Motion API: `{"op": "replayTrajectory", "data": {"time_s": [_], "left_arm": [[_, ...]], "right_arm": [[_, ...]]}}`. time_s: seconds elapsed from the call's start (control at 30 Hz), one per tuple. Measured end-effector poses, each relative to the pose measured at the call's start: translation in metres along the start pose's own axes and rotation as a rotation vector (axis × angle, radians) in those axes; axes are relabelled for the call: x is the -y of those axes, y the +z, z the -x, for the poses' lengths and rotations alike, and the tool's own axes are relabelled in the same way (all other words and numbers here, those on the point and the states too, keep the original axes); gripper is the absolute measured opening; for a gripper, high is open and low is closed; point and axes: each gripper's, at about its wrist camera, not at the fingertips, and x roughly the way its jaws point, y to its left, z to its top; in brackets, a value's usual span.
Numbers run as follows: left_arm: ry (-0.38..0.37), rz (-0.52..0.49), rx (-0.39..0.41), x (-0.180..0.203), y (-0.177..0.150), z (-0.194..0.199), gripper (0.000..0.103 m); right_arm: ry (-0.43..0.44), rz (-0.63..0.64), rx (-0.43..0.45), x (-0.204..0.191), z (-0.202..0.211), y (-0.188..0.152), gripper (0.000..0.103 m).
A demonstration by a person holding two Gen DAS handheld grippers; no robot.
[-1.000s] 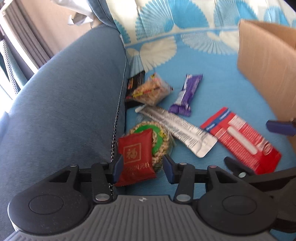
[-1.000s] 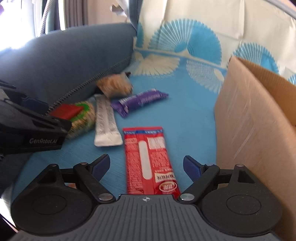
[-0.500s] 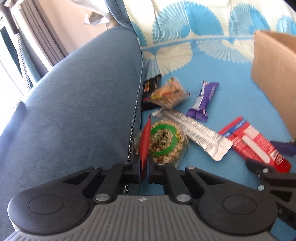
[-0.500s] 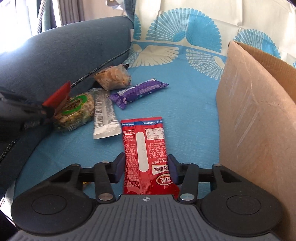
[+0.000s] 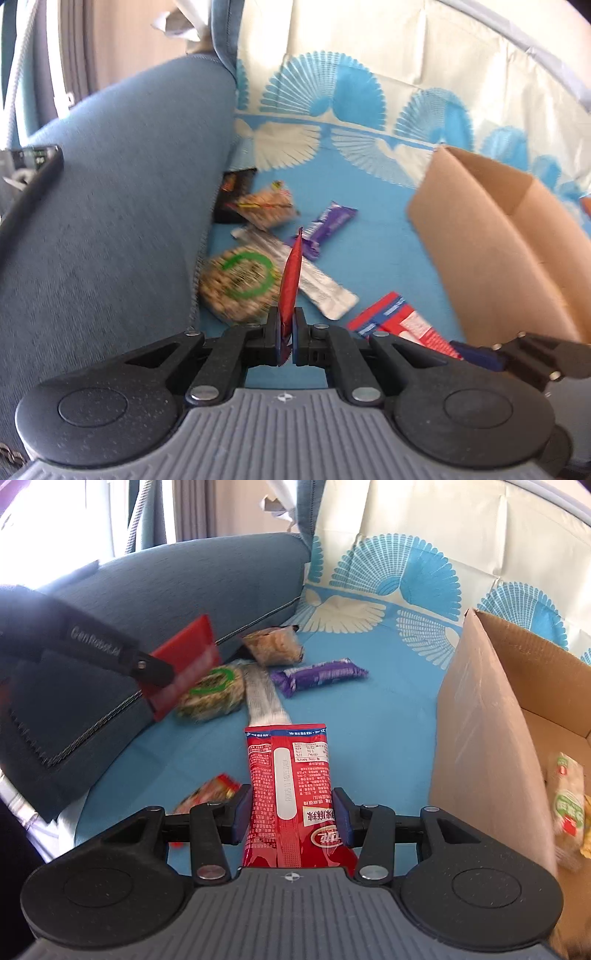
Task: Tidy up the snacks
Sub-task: 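Grasp the long red packet with the right tool while the left tool grasps the small red packet, then lift the long red packet with the right tool while the left tool lifts the small red packet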
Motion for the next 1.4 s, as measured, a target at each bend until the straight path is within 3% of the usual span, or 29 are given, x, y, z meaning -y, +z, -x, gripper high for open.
{"op": "replayTrajectory", "data": {"time_s": [0.1, 0.3, 0.47, 0.67, 0.87, 1.0, 1.17, 1.4], "left_arm": [[-0.079, 0.019, -0.048, 0.002, -0.004, 0.002, 0.005], [-0.153, 0.045, -0.164, 0.005, -0.009, -0.007, 0.006], [-0.047, 0.094, -0.263, 0.001, -0.011, -0.025, 0.009], [0.062, 0.066, -0.228, 0.009, -0.013, -0.023, 0.028], [0.076, 0.054, -0.264, 0.009, -0.007, -0.035, 0.045], [0.086, 0.034, -0.292, 0.014, -0.007, -0.044, 0.046], [0.099, -0.001, -0.309, 0.024, -0.007, -0.053, 0.058], [0.141, -0.01, -0.362, 0.027, -0.009, -0.068, 0.063]], "right_arm": [[-0.009, 0.019, -0.014, -0.003, 0.008, -0.006, 0.048], [-0.011, 0.034, -0.05, -0.005, 0.009, -0.014, 0.048], [0.006, 0.018, -0.086, -0.005, 0.002, -0.017, 0.048], [0.02, 0.011, -0.119, -0.005, -0.005, -0.019, 0.052], [0.022, 0.024, -0.112, -0.007, -0.007, -0.019, 0.056], [0.025, 0.018, -0.109, -0.005, -0.009, -0.018, 0.058], [0.024, 0.013, -0.111, -0.003, -0.012, -0.017, 0.06], [0.025, 0.009, -0.121, -0.002, -0.017, -0.017, 0.062]]}}
